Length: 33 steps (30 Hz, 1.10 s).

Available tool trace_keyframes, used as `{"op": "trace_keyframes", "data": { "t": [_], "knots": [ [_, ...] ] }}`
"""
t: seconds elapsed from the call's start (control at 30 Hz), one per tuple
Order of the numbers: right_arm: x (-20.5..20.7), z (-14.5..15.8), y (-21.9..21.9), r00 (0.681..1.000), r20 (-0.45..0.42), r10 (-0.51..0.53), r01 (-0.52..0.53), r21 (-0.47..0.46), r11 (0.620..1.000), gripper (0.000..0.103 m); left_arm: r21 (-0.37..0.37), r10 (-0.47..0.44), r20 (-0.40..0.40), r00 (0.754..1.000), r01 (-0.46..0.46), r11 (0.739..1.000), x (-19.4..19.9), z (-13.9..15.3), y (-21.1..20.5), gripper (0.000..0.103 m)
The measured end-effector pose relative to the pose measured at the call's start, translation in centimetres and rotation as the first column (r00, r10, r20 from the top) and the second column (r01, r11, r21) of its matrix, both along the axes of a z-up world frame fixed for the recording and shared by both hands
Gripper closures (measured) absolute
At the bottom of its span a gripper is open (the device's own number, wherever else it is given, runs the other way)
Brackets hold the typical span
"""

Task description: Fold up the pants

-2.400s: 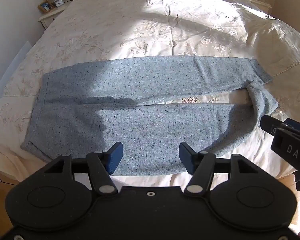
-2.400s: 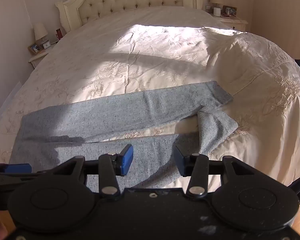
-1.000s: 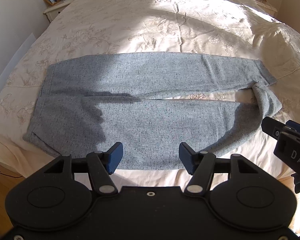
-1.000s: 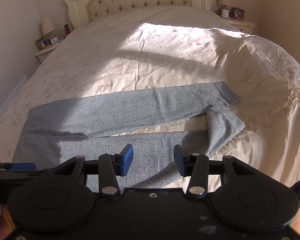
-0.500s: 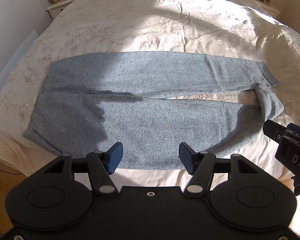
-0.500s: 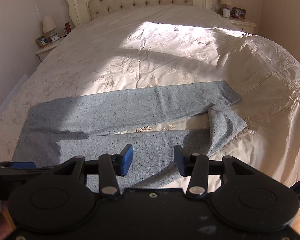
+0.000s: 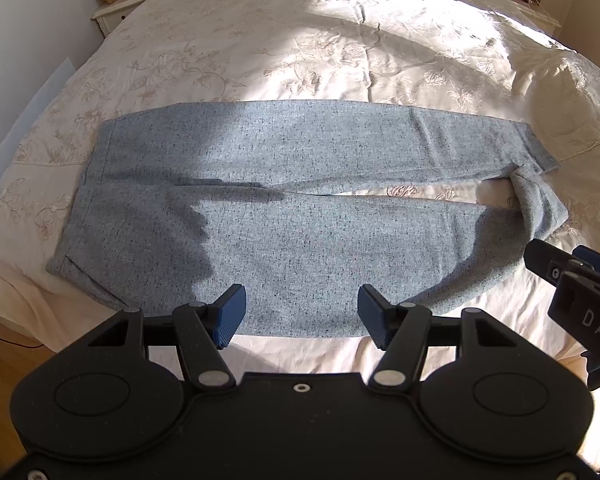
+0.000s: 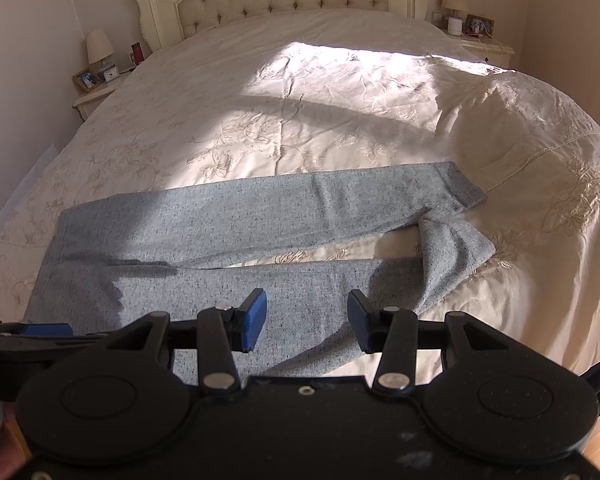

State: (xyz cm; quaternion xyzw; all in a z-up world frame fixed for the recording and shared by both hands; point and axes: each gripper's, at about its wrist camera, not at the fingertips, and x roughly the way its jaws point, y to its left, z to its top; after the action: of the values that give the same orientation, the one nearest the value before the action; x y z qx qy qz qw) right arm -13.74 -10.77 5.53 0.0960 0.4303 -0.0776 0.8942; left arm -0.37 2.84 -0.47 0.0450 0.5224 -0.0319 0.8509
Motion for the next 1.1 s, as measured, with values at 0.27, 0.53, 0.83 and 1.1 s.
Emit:
{"op": "trace_keyframes", "data": {
  "t": [0.27,0.53,0.83,1.1],
  "knots": [
    [0.0,0.0,0.1,1.000,0.001,0.000,0.000,-0.001,1.000,0.055,0.000,-0.001,0.000,1.000,0.001,1.000,0.0,0.0,0.0,0.038],
    [0.1,-0.1,0.2,1.000,0.001,0.005,-0.005,-0.003,1.000,0.055,-0.006,0.002,-0.006,1.000,-0.002,1.000,0.0,0.0,0.0,0.038],
    [0.4,-0.3,0.4,1.000,-0.016,0.006,-0.006,-0.002,1.000,0.055,-0.009,-0.029,-0.028,0.999,0.029,1.000,0.4,-0.6,0.3,0.038],
    [1.9,-2.5,1.3,0.992,-0.125,-0.029,0.036,0.050,0.998,0.055,-0.027,-0.026,-0.087,0.996,0.024,0.999,1.9,-1.6,2.3,0.038]
  ]
}}
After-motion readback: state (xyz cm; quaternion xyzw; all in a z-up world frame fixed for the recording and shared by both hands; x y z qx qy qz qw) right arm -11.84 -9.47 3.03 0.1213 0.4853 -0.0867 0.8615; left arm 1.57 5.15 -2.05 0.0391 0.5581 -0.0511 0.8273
